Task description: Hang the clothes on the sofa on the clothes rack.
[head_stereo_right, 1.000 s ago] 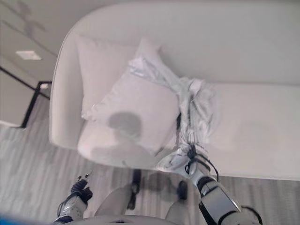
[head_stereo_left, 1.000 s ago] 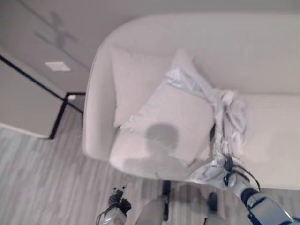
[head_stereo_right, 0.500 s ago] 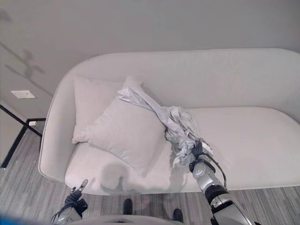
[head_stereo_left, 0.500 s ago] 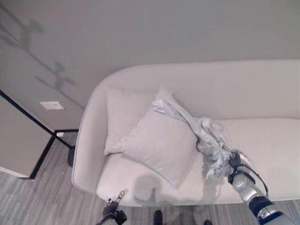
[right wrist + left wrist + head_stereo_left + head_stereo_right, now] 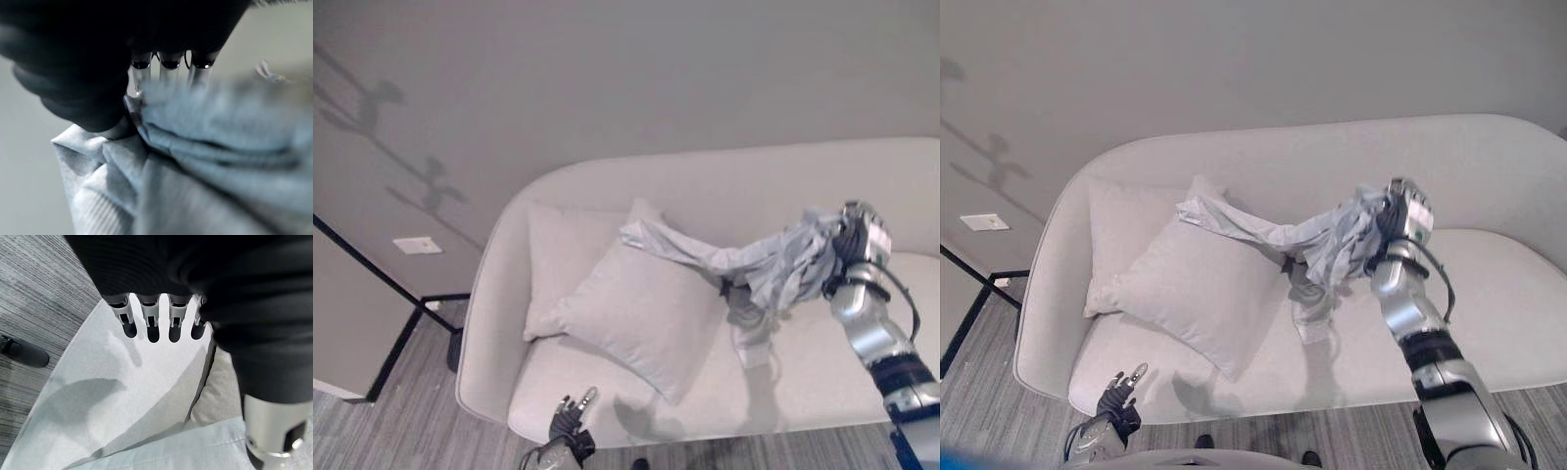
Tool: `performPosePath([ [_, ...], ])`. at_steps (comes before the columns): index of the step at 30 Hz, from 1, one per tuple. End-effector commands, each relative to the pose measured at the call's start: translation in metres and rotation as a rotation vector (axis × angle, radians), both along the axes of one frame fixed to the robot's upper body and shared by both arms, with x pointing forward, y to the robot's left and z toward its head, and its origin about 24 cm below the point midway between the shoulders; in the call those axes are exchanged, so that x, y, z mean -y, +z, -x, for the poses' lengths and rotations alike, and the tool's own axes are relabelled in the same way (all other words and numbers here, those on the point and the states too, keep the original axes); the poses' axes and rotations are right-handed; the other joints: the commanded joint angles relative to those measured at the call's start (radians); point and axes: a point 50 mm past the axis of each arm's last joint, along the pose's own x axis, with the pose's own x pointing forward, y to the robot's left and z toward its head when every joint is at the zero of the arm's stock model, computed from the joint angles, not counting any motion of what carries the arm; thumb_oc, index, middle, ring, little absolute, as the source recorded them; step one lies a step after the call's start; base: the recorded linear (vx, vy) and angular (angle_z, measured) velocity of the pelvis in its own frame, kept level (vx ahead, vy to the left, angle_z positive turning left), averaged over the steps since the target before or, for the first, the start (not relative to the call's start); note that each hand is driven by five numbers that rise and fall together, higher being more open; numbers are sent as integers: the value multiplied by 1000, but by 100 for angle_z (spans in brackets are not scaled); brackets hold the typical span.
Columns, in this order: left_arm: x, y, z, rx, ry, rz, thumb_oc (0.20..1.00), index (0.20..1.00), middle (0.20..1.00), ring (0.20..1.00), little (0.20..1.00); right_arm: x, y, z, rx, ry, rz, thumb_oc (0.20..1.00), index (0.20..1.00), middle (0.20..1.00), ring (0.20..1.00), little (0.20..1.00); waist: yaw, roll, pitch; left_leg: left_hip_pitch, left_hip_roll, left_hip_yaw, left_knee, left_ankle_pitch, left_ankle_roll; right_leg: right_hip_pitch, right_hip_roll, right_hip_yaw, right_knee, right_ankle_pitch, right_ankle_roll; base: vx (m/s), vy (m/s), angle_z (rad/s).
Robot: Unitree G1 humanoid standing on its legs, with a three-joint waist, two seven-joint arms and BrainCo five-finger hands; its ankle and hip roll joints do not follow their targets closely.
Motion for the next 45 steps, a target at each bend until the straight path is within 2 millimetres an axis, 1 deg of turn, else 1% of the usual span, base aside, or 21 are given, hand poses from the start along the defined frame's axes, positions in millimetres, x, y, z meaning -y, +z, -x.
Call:
performPosePath([
  [1, -6, 7, -16, 43, -87, -53, 1000, 1000, 1000, 1000, 1000, -14, 52, -14, 202, 62, 47, 200, 200, 200, 200, 200, 30, -74, -31, -37, 66, -31, 5, -21, -35, 12, -19, -40, 16, 16, -33, 0, 0, 0],
  [2, -4, 9, -19, 56, -115, -59, 1000, 1000, 1000, 1000, 1000, -24, 75, -19, 265, 95, 82, 200, 200, 200, 200, 200, 34, -77, -35, -36, 67, -32, 5, -21, -38, 14, -18, -41, 16, 15, -34, 0, 0, 0],
  [7, -2, 26, -42, 145, -195, -126, 1000, 1000, 1000, 1000, 1000, -47, 133, -26, 436, 155, 87, 200, 200, 200, 200, 200, 42, -83, -42, -41, 68, -39, 5, -18, -41, 13, -15, -45, 16, 15, -36, 0, 0, 0],
  [8, -4, 31, -48, 169, -204, -148, 1000, 1000, 1000, 1000, 1000, -46, 146, -27, 468, 152, 88, 200, 200, 200, 200, 200, 44, -86, -44, -42, 68, -40, 5, -18, -41, 12, -15, -46, 16, 15, -37, 0, 0, 0],
  [9, -6, 41, -58, 221, -228, -186, 1000, 1000, 1000, 1000, 1000, -44, 172, -25, 526, 146, 103, 200, 200, 200, 200, 200, 44, -94, -46, -43, 68, -40, 5, -17, -43, 16, -14, -48, 16, 14, -37, 0, 0, 0],
  [10, -6, 42, -59, 222, -227, -186, 1000, 1000, 1000, 1000, 1000, -44, 173, -25, 527, 147, 103, 200, 200, 200, 200, 200, 44, -93, -44, -42, 68, -40, 5, -17, -43, 17, -14, -48, 16, 14, -37, 2, 16, 4],
  [11, -12, 52, -67, 265, -241, -234, 1000, 1000, 1000, 1000, 1000, -38, 201, -19, 586, 130, 145, 200, 200, 200, 200, 200, 44, -104, -47, -42, 68, -43, 5, -18, -46, 18, -13, -52, 16, 12, -36, -7, 10, 6],
  [12, -14, 57, -71, 283, -252, -262, 1000, 1000, 1000, 1000, 1000, -37, 214, -16, 613, 128, 170, 200, 200, 200, 200, 200, 43, -108, -47, -42, 68, -44, 5, -18, -47, 20, -13, -54, 16, 11, -35, -4, 10, 9],
  [14, -18, 63, -77, 306, -272, -300, 1000, 1000, 1000, 1000, 1000, -35, 233, -10, 649, 117, 217, 200, 200, 200, 200, 200, 43, -115, -50, -44, 70, -45, 5, -18, -49, 19, -12, -56, 16, 10, -35, 0, 4, 12],
  [15, -18, 63, -77, 307, -271, -300, 1000, 1000, 1000, 1000, 1000, -36, 233, -10, 650, 117, 219, 200, 200, 200, 200, 200, 43, -114, -49, -44, 70, -45, 5, -18, -49, 19, -13, -56, 16, 10, -35, 3, 3, 10],
  [17, -22, 69, -79, 324, -302, -345, 1000, 1000, 1000, 1000, 1000, -28, 259, -3, 687, 70, 272, 200, 200, 200, 200, 200, 42, -126, -54, -44, 72, -44, 5, -19, -52, 19, -11, -57, 16, 9, -33, -1, 2, 2],
  [22, -21, 67, -79, 312, -330, -360, 1000, 1000, 1000, 1000, 1000, -28, 273, -3, 699, 61, 276, 200, 200, 200, 200, 200, 39, -129, -57, -42, 75, -40, 5, -20, -52, 19, -11, -55, 16, 9, -33, 0, 2, -1],
  [24, -19, 66, -80, 305, -347, -371, 1000, 1000, 1000, 1000, 1000, -34, 279, -5, 698, 84, 262, 200, 200, 200, 200, 200, 38, -132, -61, -37, 77, -36, 5, -23, -52, 20, -11, -51, 16, 10, -33, 5, 6, -2],
  [30, -13, 76, -93, 342, -384, -467, 1000, 1000, 1000, 1000, 1000, -65, 286, -13, 696, 199, 200, 200, 200, 200, 200, 200, 31, -134, -68, -29, 79, -31, 5, -25, -53, 20, -9, -44, 16, 9, -36, -2, 1, -7],
  [32, -13, 82, -102, 356, -383, -546, 1000, 1000, 1000, 1000, 1000, -75, 286, -13, 706, 244, 185, 200, 200, 200, 200, 200, 26, -134, -71, -27, 80, -30, 5, -25, -56, 21, -7, -42, 16, 6, -38, 0, 0, 0],
  [33, -14, 90, -110, 380, -393, -664, 1000, 1000, 1000, 1000, 1000, -86, 288, -11, 727, 286, 177, 200, 200, 200, 200, 200, 20, -138, -75, -25, 82, -28, 5, -26, -59, 21, -5, -39, 16, 4, -39, 0, 0, 0],
  [36, -14, 93, -116, 379, -409, -748, 1000, 1000, 1000, 1000, 1000, -92, 293, -8, 754, 312, 166, 200, 200, 200, 200, 200, 13, -141, -77, -23, 83, -25, 5, -26, -62, 22, -4, -38, 16, 3, -40, 1, -11, 0],
  [37, -15, 94, -122, 368, -422, -816, 1000, 1000, 1000, 1000, 1000, -103, 297, -5, 781, 357, 143, 200, 200, 200, 200, 200, 5, -143, -80, -21, 87, -21, 5, -26, -65, 22, -4, -38, 16, 3, -40, 0, -39, 0],
  [39, -13, 93, -124, 356, -427, -829, 1000, 1000, 1000, 1000, 1000, -108, 300, -3, 791, 384, 134, 200, 200, 200, 200, 200, 0, -142, -80, -19, 88, -18, 5, -26, -66, 21, -2, -36, 16, 3, -40, 0, -15, -2],
  [41, -4, 88, -126, 333, -449, -810, 1000, 1000, 1000, 1000, 1000, -125, 307, 6, 827, 468, 127, 200, 200, 200, 200, 200, -17, -137, -82, -13, 91, -11, 5, -26, -68, 20, 0, -29, 16, 5, -42, -4, -31, -4],
  [45, 10, 86, -128, 350, -511, -806, 1000, 1000, 1000, 1000, 1000, -133, 312, 12, 847, 516, 124, 200, 200, 200, 200, 200, -29, -133, -84, -8, 95, -3, 5, -27, -69, 19, 3, -19, 16, 7, -44, -3, -10, -2],
])
